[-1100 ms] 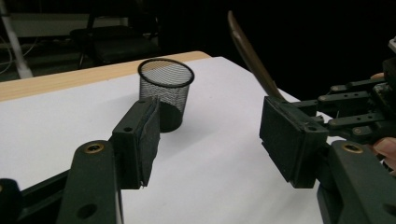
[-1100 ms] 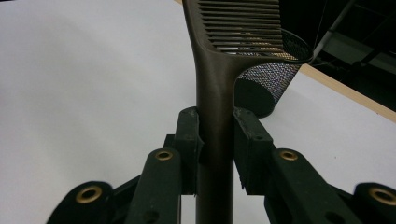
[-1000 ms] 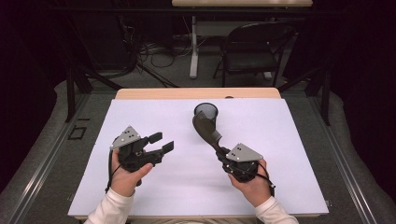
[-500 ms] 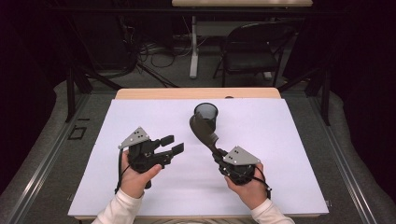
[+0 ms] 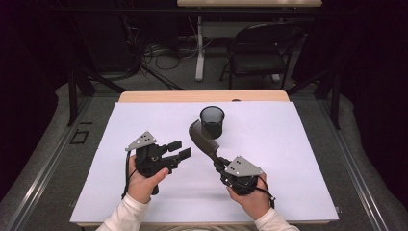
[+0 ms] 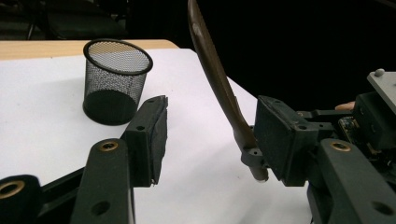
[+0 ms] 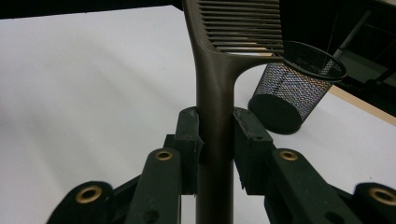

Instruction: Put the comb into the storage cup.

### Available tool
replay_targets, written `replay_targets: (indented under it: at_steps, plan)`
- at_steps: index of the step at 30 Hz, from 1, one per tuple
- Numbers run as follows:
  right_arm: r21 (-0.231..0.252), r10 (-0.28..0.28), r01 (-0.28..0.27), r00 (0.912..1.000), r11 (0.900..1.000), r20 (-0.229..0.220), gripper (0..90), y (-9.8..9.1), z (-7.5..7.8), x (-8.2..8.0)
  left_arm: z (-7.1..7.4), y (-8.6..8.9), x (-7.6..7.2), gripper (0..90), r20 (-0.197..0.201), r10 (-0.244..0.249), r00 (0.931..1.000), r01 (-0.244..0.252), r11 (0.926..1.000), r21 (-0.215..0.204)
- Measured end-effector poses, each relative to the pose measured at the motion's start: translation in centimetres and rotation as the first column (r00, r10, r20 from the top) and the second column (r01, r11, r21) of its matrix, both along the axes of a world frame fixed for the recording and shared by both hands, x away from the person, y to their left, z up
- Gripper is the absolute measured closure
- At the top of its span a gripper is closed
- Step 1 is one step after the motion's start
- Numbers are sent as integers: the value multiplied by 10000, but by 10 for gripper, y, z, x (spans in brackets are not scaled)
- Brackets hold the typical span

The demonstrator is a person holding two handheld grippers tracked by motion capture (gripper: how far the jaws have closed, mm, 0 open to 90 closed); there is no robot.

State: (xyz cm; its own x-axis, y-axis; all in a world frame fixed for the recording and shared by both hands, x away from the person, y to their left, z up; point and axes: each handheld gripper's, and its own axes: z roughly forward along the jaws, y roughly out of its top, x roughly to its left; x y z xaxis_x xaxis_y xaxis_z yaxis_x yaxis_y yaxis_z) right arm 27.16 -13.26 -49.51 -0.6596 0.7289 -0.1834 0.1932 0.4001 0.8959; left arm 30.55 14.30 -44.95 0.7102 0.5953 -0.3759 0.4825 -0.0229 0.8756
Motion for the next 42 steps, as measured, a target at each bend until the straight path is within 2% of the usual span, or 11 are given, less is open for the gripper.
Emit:
replay_targets:
  at_steps: [17,21,27,31,33,42]
  plan:
    - [-47,335,-334,9994,9994,93,731,8,-4,-6,-7,0,0,472,-392,-88,9992,72,9992,-393]
    - [-55,396,-395,9991,9992,118,731,9,-4,-7,-10,0,1,504,-449,-226,9987,200,9982,-571]
    - [-93,526,-525,9984,9986,186,731,13,-5,-9,-13,-1,1,525,-803,-404,9960,350,9971,-669]
    - [-124,652,-649,9977,9978,201,730,17,-6,-9,-14,-1,2,545,-943,-278,9952,213,9974,-692]
    - [-157,699,-696,9973,9975,217,730,18,-7,-10,-15,0,2,556,-1134,-242,9933,150,9966,-815]
    - [-280,842,-835,9961,9961,263,730,24,-9,-12,-16,0,2,618,-1357,-337,9902,180,9932,-1151]
